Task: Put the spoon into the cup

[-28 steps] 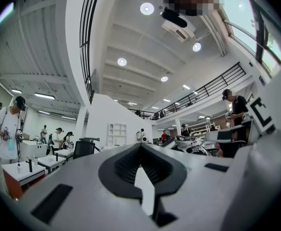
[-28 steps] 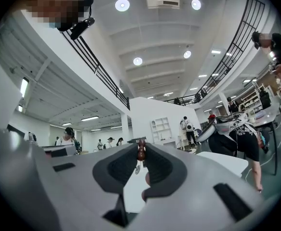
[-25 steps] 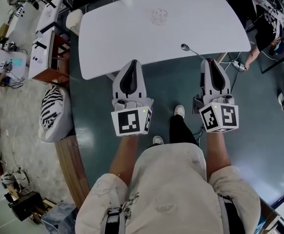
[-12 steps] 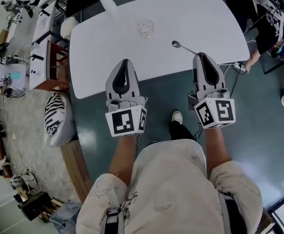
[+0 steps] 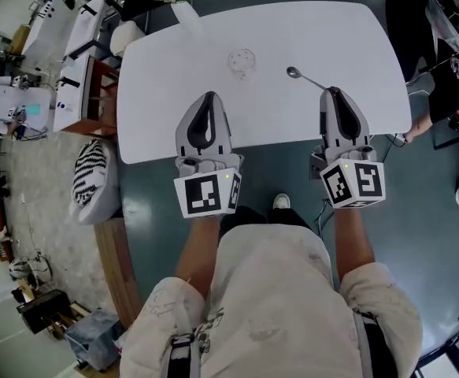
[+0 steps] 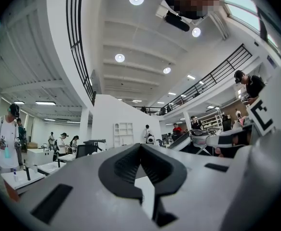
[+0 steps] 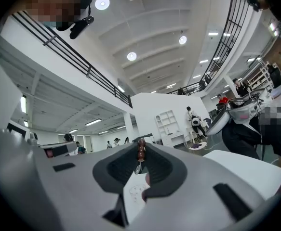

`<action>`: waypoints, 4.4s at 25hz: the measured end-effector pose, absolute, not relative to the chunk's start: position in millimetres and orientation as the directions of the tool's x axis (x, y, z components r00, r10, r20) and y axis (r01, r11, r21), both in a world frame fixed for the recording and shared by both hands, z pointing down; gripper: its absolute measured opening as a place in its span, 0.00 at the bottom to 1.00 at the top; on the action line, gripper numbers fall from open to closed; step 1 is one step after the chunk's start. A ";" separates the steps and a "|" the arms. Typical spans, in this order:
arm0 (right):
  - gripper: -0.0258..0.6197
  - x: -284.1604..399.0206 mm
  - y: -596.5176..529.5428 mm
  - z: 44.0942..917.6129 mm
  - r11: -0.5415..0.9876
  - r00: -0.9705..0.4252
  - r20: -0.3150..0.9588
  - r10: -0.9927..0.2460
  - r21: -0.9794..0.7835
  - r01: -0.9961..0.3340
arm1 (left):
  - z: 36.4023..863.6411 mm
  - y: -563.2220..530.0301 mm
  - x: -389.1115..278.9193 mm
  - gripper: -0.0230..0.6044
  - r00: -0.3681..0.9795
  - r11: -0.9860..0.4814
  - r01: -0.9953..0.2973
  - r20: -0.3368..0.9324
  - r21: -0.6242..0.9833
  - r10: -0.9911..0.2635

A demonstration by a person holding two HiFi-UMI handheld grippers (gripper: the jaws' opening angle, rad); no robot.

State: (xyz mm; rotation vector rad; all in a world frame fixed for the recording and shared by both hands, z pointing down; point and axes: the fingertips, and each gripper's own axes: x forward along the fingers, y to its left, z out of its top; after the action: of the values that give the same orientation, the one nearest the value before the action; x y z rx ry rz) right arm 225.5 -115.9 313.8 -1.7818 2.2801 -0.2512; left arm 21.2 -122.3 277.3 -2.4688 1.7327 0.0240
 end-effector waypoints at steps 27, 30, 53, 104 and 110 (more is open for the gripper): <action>0.08 123.0 -297.5 360.7 0.278 -0.298 0.057 -0.953 -0.231 -0.932 | 329.5 -301.4 -65.8 0.04 0.312 -0.312 -0.950 -0.063 -0.021 -0.948; 0.08 113.1 -318.6 374.5 0.276 -0.302 0.087 -0.949 -0.229 -0.934 | 343.0 -323.7 -74.5 0.04 0.322 -0.322 -0.947 -0.046 -0.009 -0.946; 0.08 59.7 -366.3 512.8 0.240 -0.323 0.423 -0.847 -0.238 -0.941 | 418.1 -385.2 -80.7 0.04 0.422 -0.416 -0.906 0.085 0.080 -0.902; 0.30 95.5 -321.8 553.0 0.204 -0.314 0.510 -0.801 -0.260 -0.944 | 431.0 -319.8 -39.4 0.04 0.434 -0.431 -0.901 0.137 0.052 -0.890; 0.30 116.8 -291.6 531.6 0.200 -0.305 0.468 -0.829 -0.262 -0.944 | 409.3 -288.6 -29.7 0.04 0.416 -0.416 -0.909 0.107 0.029 -0.903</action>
State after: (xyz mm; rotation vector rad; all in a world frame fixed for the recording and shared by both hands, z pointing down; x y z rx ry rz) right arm 116.8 -291.6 531.6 -1.9599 2.5965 -0.8658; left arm -29.7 -288.6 409.3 -2.7119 1.7387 -0.1206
